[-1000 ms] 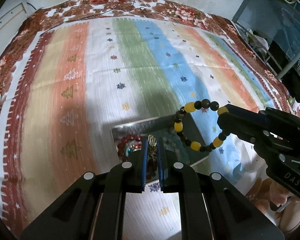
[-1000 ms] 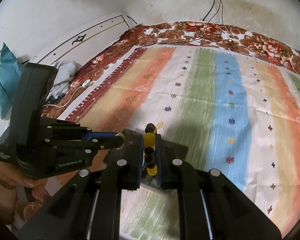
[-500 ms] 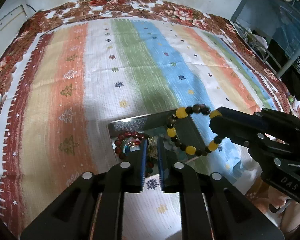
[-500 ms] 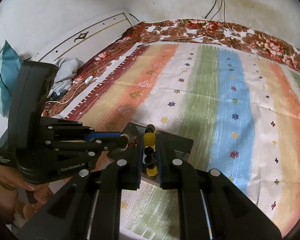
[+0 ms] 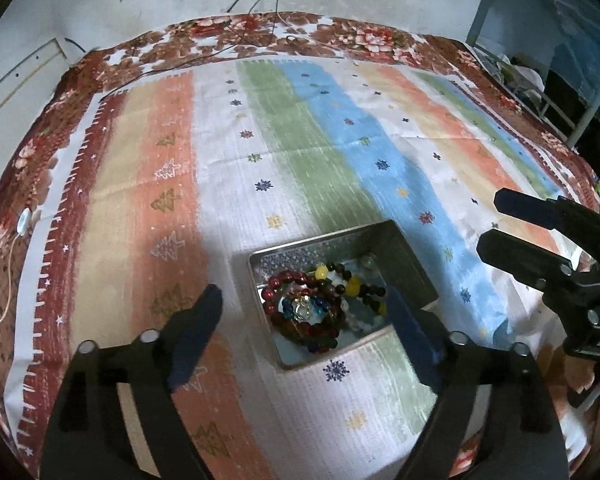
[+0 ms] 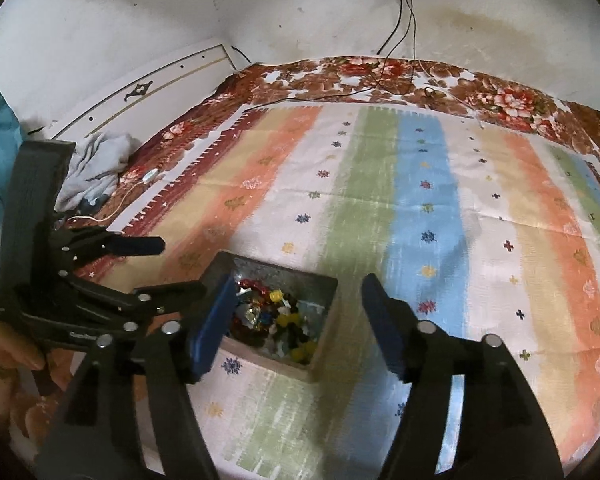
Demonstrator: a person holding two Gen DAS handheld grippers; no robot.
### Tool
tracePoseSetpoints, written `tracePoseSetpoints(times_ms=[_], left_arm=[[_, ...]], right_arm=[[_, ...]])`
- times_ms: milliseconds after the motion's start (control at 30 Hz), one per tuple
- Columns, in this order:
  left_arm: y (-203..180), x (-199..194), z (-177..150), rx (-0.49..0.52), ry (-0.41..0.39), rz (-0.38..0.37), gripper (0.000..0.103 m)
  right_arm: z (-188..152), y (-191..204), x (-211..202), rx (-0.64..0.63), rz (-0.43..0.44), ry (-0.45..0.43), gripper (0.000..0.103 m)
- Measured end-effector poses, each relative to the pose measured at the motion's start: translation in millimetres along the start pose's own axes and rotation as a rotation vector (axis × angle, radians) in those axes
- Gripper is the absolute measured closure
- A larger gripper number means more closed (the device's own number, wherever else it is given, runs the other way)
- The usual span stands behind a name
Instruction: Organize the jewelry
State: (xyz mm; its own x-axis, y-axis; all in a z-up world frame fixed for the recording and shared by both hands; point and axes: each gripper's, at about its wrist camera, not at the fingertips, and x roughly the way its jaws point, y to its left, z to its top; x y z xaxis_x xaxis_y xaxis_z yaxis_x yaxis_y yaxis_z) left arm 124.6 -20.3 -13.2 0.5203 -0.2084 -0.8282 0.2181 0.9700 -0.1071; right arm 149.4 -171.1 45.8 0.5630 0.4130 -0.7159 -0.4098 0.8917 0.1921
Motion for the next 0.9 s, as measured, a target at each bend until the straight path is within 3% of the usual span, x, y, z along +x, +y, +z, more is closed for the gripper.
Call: tracePoseSetpoints(times_ms=[133, 433, 667, 900], left_arm=[[-4, -2, -6, 0.019, -0.013, 0.003, 0.01], [-11, -15, -23, 0.061, -0.095, 0.059, 0.006], [-11, -22, -30, 0.032, -0.129, 0.117, 0.006], [-18, -28, -37, 0.056, -0.165, 0.114, 0.006]], right_arm=[[-4, -2, -9, 0.002, 0.003, -0.027, 0.019], [-23, 4, -19, -0.049, -0.02, -0.056, 0.007], [-35, 2, -24, -0.046, 0.0, -0.07, 0.006], [-45, -1, -23, -0.036, 0.015, -0.052, 0.006]])
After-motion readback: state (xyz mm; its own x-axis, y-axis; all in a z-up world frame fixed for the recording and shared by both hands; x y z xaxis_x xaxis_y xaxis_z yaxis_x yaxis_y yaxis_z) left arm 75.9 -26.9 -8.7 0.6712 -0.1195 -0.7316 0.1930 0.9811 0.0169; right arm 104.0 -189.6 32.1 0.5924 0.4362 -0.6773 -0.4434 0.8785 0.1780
